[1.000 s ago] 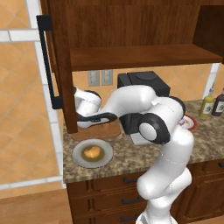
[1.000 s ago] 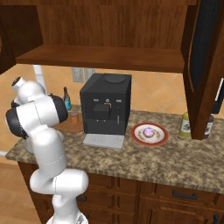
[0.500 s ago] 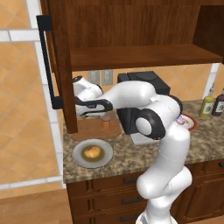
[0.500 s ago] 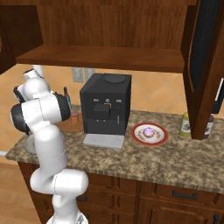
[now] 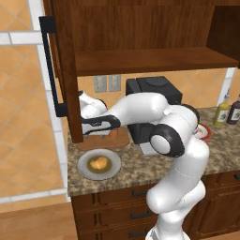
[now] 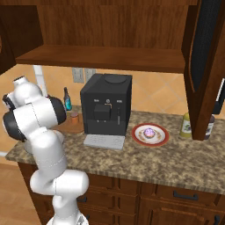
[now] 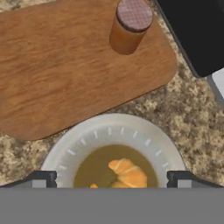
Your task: From the different types of pastries on the counter, select a croissant and place it on the cutting board. Then retrieve a jar of jam from the cabinet and place it alongside the croissant on the cutting board.
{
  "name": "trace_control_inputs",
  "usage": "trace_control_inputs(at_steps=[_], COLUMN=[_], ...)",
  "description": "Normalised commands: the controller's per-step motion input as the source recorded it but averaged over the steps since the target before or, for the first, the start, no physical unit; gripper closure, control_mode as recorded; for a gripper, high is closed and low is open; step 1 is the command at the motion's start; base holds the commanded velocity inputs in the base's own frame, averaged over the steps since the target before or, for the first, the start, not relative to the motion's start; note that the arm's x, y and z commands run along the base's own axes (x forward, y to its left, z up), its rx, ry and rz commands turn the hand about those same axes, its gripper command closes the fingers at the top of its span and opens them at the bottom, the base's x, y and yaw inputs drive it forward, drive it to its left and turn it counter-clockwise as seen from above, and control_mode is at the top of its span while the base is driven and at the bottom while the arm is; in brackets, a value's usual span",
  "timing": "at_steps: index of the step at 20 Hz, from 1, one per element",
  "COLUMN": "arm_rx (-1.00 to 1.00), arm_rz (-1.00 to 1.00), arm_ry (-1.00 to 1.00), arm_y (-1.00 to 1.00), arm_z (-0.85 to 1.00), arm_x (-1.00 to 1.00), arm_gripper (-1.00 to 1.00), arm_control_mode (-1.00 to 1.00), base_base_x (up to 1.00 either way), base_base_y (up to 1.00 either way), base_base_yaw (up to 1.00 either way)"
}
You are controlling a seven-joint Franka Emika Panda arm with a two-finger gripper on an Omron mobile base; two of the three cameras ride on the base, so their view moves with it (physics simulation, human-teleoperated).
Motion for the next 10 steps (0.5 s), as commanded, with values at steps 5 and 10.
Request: trace_control_inputs(at_steps=[5, 10], arm_rx=[0.10, 0.11], arm_rz=[-0.05, -0.08], arm_ry=[-0.03, 0.00], arm_y=[-0.03, -0.42], arm_z=[-0.05, -0.52], arm_x=[-0.54, -0.28], arm_gripper=[-1.00, -1.00], arm_control_mode=[-1.00, -1.00], base_base_x=[0.00, 0.00], base_base_y=[0.00, 0.00], base_base_yaw=[0.00, 0.00])
